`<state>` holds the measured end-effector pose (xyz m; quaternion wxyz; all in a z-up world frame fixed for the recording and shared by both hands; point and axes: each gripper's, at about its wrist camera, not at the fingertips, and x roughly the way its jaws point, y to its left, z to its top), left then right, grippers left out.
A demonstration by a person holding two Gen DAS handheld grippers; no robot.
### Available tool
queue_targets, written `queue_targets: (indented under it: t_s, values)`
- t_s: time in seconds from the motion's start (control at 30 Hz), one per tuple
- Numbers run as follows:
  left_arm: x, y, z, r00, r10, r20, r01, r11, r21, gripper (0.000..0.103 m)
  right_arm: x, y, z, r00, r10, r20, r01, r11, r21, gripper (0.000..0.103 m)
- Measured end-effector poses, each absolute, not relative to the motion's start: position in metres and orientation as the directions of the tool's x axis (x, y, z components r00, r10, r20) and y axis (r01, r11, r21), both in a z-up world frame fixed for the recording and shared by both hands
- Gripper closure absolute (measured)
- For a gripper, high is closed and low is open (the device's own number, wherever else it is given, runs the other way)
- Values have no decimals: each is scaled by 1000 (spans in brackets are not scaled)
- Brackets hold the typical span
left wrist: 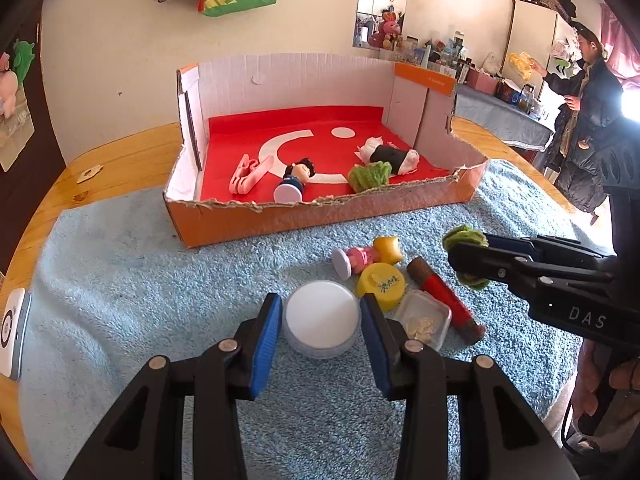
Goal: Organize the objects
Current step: 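Close the left tool on the white lid while the right tool grasps the green knitted ball, then carry the white lid and green ball into the box above the red mat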
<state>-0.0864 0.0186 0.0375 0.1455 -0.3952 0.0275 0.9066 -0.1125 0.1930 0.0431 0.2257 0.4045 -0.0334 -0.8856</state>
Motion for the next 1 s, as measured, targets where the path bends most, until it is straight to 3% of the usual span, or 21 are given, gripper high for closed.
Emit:
queue_targets:
  t_s: [0.4, 1.0]
  values:
    - [-69, 11, 67, -700, 258, -666, -292, -954, -62, 62, -96, 191, 76, -622, -449, -641, 409, -885, 223, 76]
    - [-60, 8, 78, -715, 260, -648, -297, -953, -55, 62, -90, 191, 82, -631, -454, -630, 418, -882, 217, 76]
